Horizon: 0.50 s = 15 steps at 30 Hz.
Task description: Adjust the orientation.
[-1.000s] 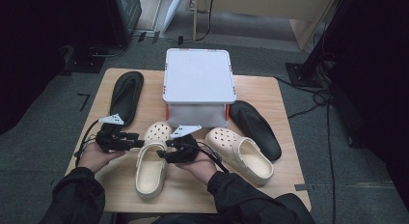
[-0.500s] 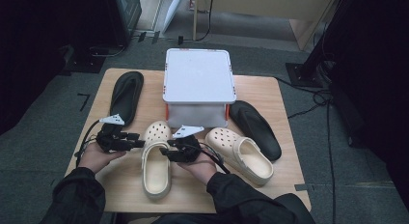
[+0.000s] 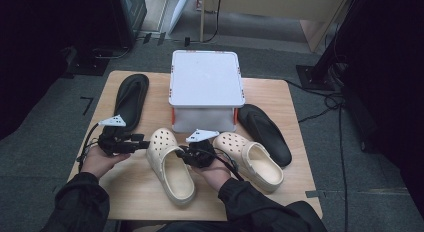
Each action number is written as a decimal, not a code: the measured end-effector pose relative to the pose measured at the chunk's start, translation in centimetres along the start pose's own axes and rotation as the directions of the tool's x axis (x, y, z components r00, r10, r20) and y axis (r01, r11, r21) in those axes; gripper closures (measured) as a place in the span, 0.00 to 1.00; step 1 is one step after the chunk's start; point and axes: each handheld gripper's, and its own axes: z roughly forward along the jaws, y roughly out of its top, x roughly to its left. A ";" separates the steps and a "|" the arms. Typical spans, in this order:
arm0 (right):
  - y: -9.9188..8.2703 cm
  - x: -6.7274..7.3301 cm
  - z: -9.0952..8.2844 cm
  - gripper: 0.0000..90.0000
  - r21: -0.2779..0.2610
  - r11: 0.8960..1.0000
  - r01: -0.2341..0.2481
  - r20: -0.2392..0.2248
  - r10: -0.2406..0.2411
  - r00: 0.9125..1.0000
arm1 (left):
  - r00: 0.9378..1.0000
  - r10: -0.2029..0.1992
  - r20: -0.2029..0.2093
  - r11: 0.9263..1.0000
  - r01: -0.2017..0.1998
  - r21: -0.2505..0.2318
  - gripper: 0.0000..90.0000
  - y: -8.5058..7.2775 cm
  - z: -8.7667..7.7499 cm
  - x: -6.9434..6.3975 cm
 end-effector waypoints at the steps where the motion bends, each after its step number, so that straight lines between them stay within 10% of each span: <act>1: 0.0 0.0 -0.1 0.86 0.000 1.000 0.000 0.002 0.000 1.000 | 1.000 0.004 0.000 1.000 -0.004 -0.005 0.56 0.2 0.0 -0.1; 15: -0.2 -0.4 -1.3 0.87 0.001 0.999 -0.045 0.011 0.045 0.999 | 0.998 0.031 0.046 0.999 -0.029 -0.039 0.64 3.4 0.9 -0.1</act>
